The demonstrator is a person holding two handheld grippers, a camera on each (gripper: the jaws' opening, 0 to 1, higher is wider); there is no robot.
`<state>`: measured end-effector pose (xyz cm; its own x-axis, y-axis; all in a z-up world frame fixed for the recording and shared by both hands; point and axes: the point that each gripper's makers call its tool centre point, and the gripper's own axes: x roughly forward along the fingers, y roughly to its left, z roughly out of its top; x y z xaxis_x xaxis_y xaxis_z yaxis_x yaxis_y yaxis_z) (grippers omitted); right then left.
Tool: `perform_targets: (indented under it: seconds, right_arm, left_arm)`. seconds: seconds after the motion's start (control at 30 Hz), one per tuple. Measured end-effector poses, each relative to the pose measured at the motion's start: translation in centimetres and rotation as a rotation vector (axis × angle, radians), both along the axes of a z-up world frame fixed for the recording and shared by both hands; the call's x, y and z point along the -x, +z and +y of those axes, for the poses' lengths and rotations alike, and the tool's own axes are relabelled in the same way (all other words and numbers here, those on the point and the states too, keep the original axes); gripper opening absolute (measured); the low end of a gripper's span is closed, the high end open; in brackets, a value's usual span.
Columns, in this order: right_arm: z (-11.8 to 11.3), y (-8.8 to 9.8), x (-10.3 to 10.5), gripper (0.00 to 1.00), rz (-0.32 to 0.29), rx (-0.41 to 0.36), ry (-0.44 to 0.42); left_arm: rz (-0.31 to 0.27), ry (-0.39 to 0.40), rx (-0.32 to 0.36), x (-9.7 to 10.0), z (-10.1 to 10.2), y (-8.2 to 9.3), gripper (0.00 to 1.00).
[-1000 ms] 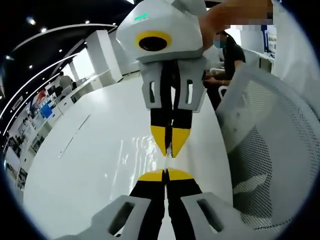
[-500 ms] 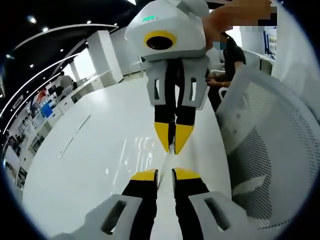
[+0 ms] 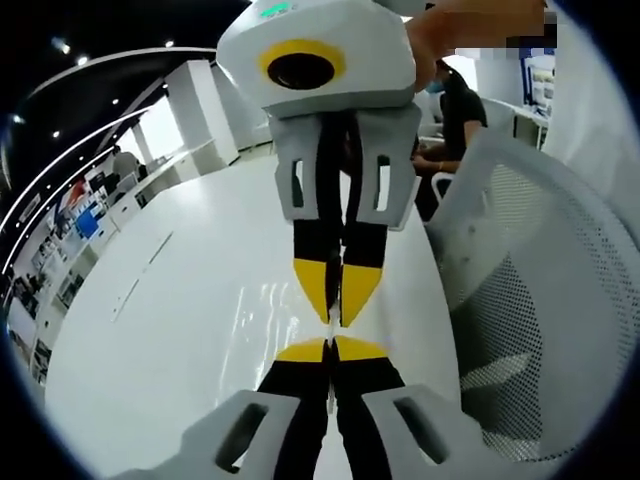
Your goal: Open the resealable bag by pulling the two sides of the seal apart until the entire bag opening is separated and visibly accessible.
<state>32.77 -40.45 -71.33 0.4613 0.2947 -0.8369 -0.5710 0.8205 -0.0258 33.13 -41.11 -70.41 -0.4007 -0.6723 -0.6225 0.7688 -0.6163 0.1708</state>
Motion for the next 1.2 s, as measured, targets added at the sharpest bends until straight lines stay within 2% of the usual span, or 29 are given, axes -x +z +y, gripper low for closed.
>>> perform_targets:
  seconds: [0.17,0.33,0.5,0.73,1.07,1.2]
  right_arm:
    - [-0.3,-0.6,0.6,0.0,0.022,0.025,0.017]
    - [-2.1,-1.1,1.9,0.0,0.038,0.055,0.008]
    - [-4.0,-1.1,3.5,0.0,0.049,0.052,-0.043]
    - [-5.3,-1.1,4.9,0.0,0.057,0.072,-0.066]
    - [-5.7,-1.1,5.6,0.0,0.039,0.074,-0.09]
    - [-5.6,-1.2,5.7,0.0,0.054,0.073,-0.096]
  left_arm:
    - [-0.023,0.004,-0.023,0.2,-0.1,-0.5,0.0]
    - [-0.021,0.024,-0.035,-0.8,0.1,-0.8,0.0]
    - [-0.017,0.031,-0.039,-1.4,0.4,-0.6,0.0]
    - [-0.027,0.025,-0.042,-1.5,0.4,-0.7,0.0]
    - [-0.026,0.021,-0.048,-1.6,0.5,-0.7,0.0]
    - [-0.049,-0.029,-0.035,-1.0,0.8,-0.7,0.0]
